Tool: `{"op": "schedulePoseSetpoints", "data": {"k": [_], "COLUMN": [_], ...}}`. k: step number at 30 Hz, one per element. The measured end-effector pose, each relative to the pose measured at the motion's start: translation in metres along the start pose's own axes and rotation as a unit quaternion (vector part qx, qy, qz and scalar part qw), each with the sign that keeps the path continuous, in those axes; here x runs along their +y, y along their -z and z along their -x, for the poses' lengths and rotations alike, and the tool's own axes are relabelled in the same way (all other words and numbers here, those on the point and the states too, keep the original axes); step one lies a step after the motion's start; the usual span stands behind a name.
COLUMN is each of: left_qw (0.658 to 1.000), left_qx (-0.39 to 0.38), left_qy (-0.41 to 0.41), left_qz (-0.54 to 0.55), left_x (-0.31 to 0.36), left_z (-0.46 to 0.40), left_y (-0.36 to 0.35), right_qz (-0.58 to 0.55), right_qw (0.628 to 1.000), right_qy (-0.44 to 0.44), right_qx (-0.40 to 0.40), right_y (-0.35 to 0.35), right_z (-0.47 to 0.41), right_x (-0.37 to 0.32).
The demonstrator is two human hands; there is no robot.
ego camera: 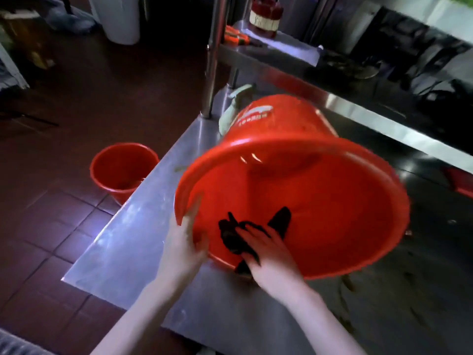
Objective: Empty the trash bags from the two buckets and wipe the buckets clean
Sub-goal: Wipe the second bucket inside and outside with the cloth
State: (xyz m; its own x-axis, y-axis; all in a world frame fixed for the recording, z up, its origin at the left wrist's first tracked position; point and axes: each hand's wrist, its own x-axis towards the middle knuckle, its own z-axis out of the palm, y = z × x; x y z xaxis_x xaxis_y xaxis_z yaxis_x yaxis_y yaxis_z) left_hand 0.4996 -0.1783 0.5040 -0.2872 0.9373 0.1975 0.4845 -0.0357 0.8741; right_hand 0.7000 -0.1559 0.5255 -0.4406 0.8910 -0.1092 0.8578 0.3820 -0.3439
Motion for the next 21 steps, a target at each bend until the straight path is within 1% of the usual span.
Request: {"op": "schedulePoseSetpoints", "data": {"k": [1,2,4,5,6,7,9,10,11,12,13,14,15,16,18,19,21], "left_qw": [1.0,1.0,0.999,0.999,0.998,0.998,0.997,0.996,0.995,0.994,0.993,0.992,0.991,0.989,0.988,0.989,0.992], "left_qx": [-0.007,-0.012,-0.022,-0.021,-0.016,-0.011,-0.001,0.002,0.005,0.006,0.007,0.01,0.016,0.02,0.022,0.018,0.003], "left_qy": [0.008,0.013,0.011,0.009,0.006,0.003,-0.006,-0.008,-0.008,-0.008,-0.008,-0.009,-0.009,-0.007,0.005,0.007,0.002], "left_qz": [0.002,0.008,0.03,0.043,0.054,0.064,0.079,0.088,0.099,0.112,0.121,0.128,0.134,0.143,0.154,0.149,0.13], "left_x": [-0.006,-0.012,-0.021,-0.024,-0.027,-0.029,-0.036,-0.038,-0.041,-0.043,-0.046,-0.048,-0.051,-0.052,-0.056,-0.057,-0.061], "left_z": [-0.001,-0.003,-0.002,-0.001,0.0,0.0,-0.001,-0.003,-0.004,-0.005,-0.006,-0.006,-0.006,-0.006,-0.005,-0.005,-0.005], "left_y": [0.0,-0.001,-0.001,-0.001,-0.002,-0.003,-0.004,-0.005,-0.005,-0.004,-0.004,-0.003,-0.003,-0.002,-0.001,-0.001,0.001], "right_qz": [0.071,0.104,0.129,0.134,0.126,0.081,-0.032,-0.025,0.017,0.108,0.197,0.241,0.241,0.212,0.158,0.168,0.242], "right_qw": [0.997,0.991,0.976,0.973,0.975,0.984,0.995,0.998,0.998,0.991,0.976,0.966,0.967,0.974,0.983,0.98,0.956], "right_qy": [-0.013,-0.056,-0.136,-0.137,-0.12,-0.104,-0.075,-0.046,-0.025,-0.011,-0.01,-0.023,-0.022,-0.019,-0.038,-0.057,-0.125], "right_qx": [0.037,0.067,0.107,0.125,0.135,0.12,0.06,0.043,0.05,0.075,0.087,0.089,0.078,0.074,0.08,0.094,0.111], "right_y": [-0.011,-0.02,-0.032,-0.038,-0.041,-0.041,-0.033,-0.03,-0.028,-0.028,-0.029,-0.032,-0.037,-0.042,-0.05,-0.051,-0.041], "right_z": [0.001,0.001,-0.003,-0.005,-0.006,-0.009,-0.011,-0.008,-0.004,-0.001,0.0,-0.003,-0.007,-0.015,-0.038,-0.056,-0.107], "right_x": [0.003,0.003,-0.006,-0.012,-0.019,-0.025,-0.031,-0.031,-0.029,-0.026,-0.024,-0.022,-0.02,-0.019,-0.008,0.003,0.029]}}
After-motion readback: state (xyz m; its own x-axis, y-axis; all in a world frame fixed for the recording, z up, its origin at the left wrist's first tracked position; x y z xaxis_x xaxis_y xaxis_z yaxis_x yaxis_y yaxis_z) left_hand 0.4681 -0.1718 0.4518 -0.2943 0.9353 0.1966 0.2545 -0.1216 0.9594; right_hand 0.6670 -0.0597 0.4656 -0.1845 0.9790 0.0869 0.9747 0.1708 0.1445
